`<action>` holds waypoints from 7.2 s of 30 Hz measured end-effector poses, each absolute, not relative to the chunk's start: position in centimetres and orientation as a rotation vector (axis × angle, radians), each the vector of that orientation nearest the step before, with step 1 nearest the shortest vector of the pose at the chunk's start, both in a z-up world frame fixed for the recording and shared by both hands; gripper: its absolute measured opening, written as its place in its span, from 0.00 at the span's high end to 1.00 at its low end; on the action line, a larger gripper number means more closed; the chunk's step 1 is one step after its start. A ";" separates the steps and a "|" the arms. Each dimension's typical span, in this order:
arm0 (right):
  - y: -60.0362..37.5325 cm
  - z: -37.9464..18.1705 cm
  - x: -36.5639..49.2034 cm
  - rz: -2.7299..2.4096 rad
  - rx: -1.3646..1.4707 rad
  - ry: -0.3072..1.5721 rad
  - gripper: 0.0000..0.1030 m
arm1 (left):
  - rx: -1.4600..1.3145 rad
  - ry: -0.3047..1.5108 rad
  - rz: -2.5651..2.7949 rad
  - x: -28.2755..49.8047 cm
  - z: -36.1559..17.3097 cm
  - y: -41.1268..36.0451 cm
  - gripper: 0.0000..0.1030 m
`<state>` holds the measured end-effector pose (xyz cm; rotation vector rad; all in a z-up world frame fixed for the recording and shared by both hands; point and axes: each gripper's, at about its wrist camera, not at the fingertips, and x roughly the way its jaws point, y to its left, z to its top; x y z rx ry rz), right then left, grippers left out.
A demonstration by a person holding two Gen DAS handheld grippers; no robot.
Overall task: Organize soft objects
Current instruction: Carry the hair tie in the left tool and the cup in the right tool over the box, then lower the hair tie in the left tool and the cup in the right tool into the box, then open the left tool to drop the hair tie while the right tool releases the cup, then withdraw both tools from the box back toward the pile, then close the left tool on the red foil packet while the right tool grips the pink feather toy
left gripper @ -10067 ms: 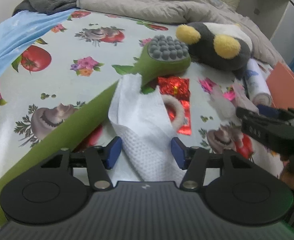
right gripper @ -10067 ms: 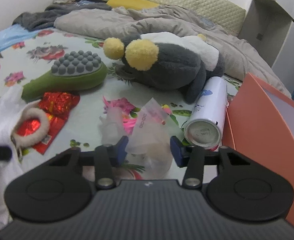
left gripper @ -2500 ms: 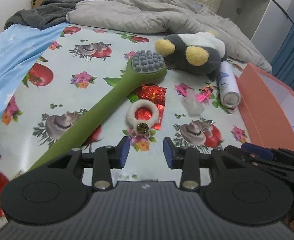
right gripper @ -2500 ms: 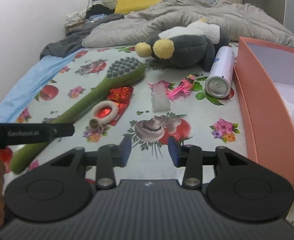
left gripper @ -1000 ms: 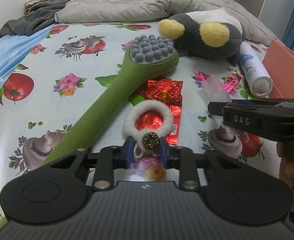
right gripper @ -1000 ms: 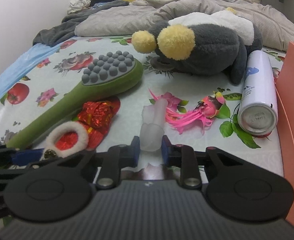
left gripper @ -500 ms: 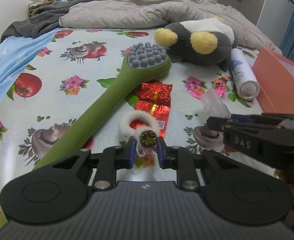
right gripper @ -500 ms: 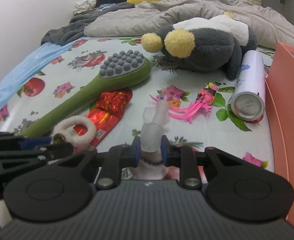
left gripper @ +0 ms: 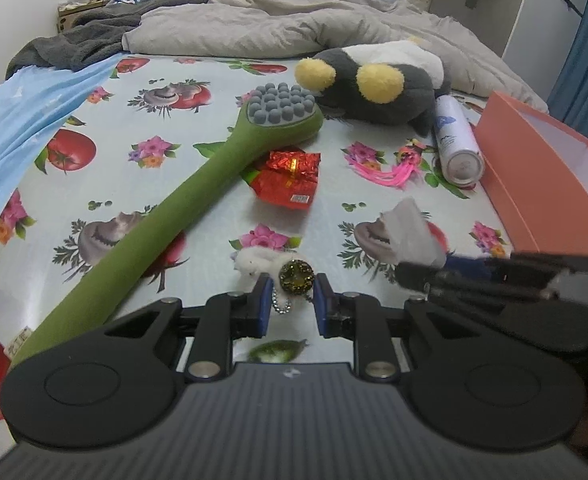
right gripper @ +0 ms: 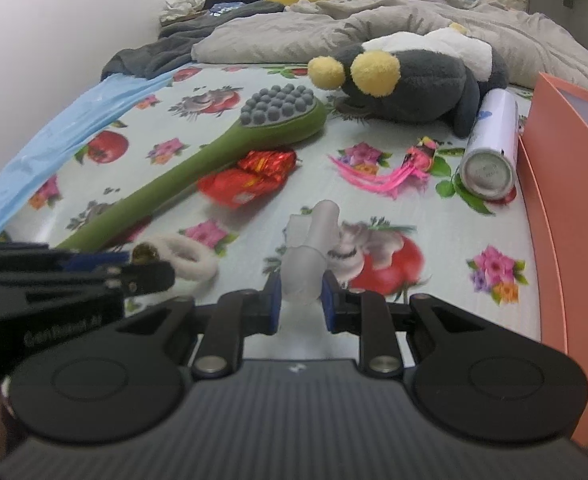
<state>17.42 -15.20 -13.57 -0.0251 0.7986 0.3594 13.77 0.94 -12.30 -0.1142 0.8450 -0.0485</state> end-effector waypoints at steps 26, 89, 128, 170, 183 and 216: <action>-21.3 -5.4 13.1 0.244 0.096 0.685 0.77 | -0.145 0.695 -0.187 12.8 -0.3 -2.5 0.75; -42.3 -5.3 17.7 -0.038 0.204 0.933 0.73 | 0.019 0.973 -0.562 24.5 -1.4 -30.1 0.75; -34.5 7.6 7.9 0.038 0.169 0.555 0.65 | -0.018 0.551 -0.444 8.7 12.0 -15.7 0.52; -21.8 -5.1 5.8 0.207 0.151 0.701 0.65 | -0.087 0.712 -0.150 6.2 -3.4 -1.7 0.41; -22.1 -9.6 13.2 0.172 0.171 0.741 0.65 | -0.065 0.753 -0.094 15.6 -9.6 -1.9 0.40; -19.6 -15.1 29.0 0.128 0.136 0.678 0.65 | 0.046 0.754 -0.055 29.0 -16.9 -0.7 0.33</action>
